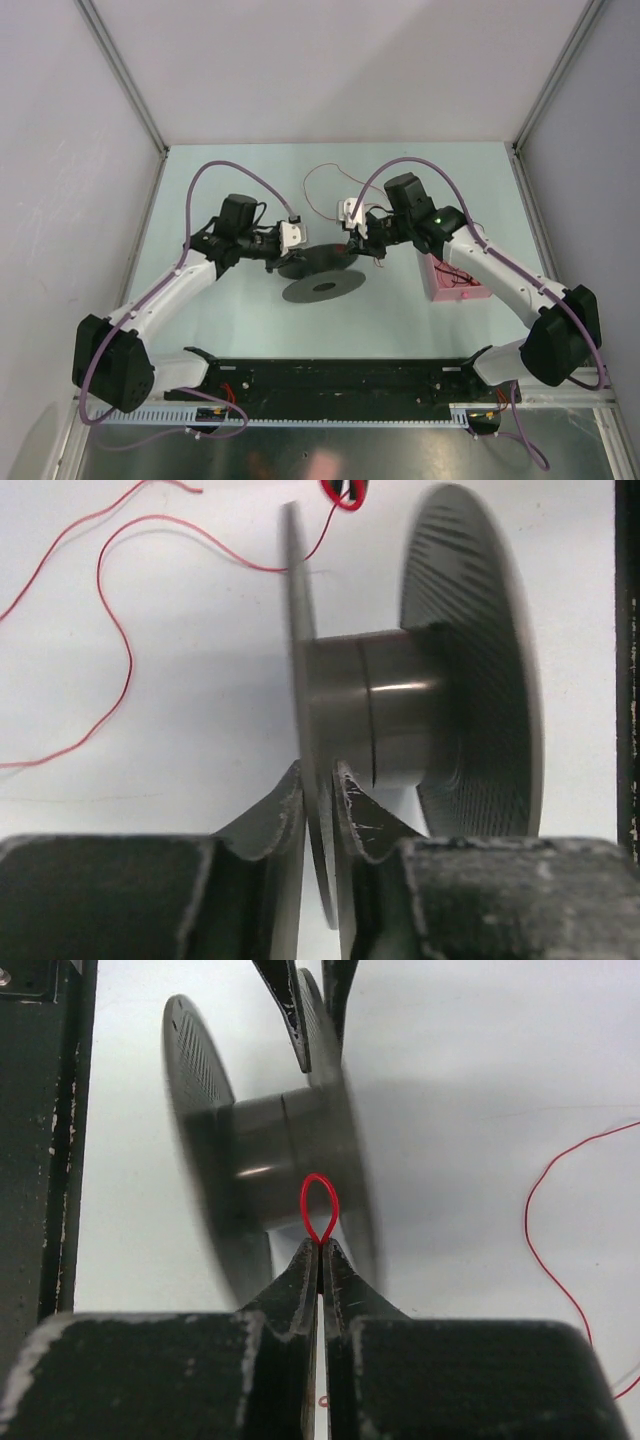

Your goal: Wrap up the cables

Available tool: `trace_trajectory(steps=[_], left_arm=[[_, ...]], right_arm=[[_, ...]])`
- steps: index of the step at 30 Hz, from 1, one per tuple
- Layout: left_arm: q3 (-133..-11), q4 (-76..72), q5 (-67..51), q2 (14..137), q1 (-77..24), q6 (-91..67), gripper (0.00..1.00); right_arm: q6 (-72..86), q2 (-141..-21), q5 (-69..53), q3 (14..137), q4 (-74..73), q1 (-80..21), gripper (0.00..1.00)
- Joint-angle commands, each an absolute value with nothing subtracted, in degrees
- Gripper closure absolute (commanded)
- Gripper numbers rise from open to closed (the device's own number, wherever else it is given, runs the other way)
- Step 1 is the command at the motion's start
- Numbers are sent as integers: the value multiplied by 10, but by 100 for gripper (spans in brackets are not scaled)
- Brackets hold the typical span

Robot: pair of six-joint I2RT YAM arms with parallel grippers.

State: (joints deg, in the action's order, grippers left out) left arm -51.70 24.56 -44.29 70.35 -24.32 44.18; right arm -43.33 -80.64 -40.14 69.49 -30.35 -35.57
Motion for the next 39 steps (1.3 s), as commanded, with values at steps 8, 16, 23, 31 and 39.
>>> trace_trajectory(steps=[8,16,23,31,39], left_arm=[[-582,266,-507,743,-266,465,100],[-641,320,-533,798,-271,370,100],[-615,320,-512,786,-272,369,69],[-618,320,-508,768,-260,369,44],[-581,311,-510,727,-257,375,42]], right_arm=[[-461,-775,-408,700,-323,-377,100],[-449,-775,-400,700,-323,-382,100],[-442,-800,-380,700,-328,-394,100],[-413,-801,-340,691,-315,-424,100],[-353,-779,-250,664,-294,-471,100]])
